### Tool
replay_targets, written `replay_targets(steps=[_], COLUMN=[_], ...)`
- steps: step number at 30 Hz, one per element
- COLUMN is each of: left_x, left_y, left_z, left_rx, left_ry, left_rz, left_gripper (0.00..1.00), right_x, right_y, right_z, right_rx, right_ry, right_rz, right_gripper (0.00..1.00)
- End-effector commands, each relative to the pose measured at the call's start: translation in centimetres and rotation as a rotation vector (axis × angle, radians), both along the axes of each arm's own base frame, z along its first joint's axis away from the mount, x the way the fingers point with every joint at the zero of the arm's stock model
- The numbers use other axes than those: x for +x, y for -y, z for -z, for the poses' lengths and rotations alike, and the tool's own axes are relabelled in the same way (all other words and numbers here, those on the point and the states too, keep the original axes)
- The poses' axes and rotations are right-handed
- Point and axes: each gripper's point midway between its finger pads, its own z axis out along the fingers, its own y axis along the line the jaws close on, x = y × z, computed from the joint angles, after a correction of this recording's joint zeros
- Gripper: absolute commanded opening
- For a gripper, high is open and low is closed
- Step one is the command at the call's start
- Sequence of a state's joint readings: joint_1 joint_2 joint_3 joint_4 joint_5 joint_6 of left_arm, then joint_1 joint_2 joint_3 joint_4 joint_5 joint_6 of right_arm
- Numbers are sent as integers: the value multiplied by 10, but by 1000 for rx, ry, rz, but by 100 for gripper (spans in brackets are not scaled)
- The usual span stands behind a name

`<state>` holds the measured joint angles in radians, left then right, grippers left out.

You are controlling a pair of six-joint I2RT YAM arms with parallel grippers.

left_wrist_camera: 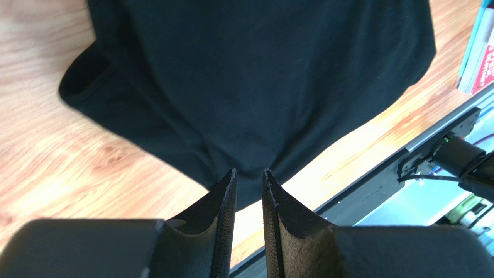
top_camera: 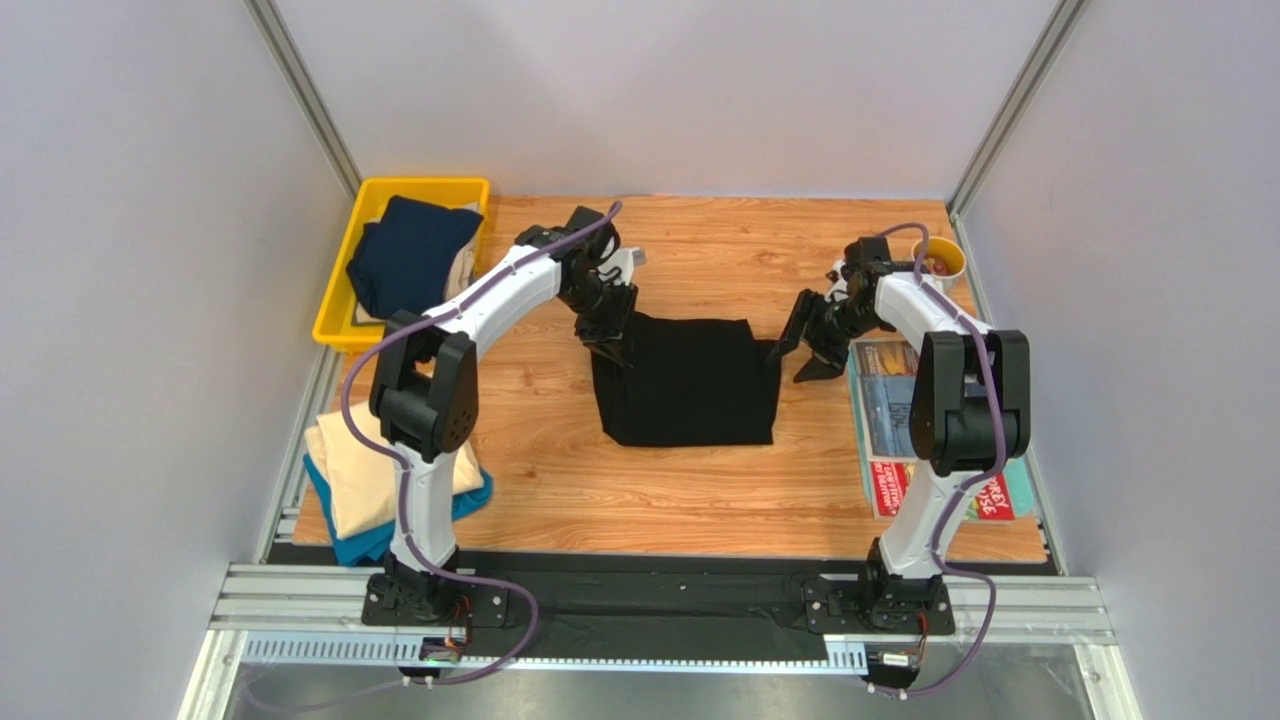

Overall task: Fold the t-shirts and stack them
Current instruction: Fold the tshirt

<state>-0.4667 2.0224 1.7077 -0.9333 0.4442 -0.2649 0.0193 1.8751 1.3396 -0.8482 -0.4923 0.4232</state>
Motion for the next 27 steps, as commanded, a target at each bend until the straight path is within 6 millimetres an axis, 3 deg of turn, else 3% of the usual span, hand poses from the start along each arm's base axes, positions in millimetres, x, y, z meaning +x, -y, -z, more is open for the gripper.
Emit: replay_targets(steps=[1, 5, 13, 14, 27], left_x=[1, 4, 2, 1, 0], left_y=[16, 23, 28, 28, 31], left_z=[-8, -1, 13, 15, 23], left_rx=[-20, -16, -2, -1, 1], left_ry=[0, -12, -39, -44, -65], left_rz=[51, 60, 72, 76, 83], left_gripper=[29, 29, 29, 29, 29], right_x=[0, 6, 26, 30, 34], right_y=[14, 16, -1, 7, -12], right_z=[16, 41, 53, 53, 62], right_rx=[-70, -81, 29, 48, 232], right_ry=[-42, -82, -69, -64, -69], right_rz=[-1, -2, 11, 39, 52], right_gripper=[61, 61, 62, 62, 62])
